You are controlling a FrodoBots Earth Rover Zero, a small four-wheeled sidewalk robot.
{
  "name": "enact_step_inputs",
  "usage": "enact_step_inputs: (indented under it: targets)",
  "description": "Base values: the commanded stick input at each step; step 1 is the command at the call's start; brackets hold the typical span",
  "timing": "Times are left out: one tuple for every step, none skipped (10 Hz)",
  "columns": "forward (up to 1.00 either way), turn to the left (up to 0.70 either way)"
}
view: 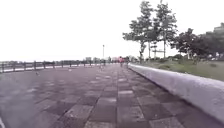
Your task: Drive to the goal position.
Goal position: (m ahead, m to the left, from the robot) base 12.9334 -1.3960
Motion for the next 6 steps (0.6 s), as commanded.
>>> enact_step_inputs:
  targets:
    - [1.0, 0.0]
    - [1.0, 0.0]
    - [1.0, 0.0]
    - [1.0, -0.02]
    - [1.0, -0.17]
    - [1.0, -0.36]
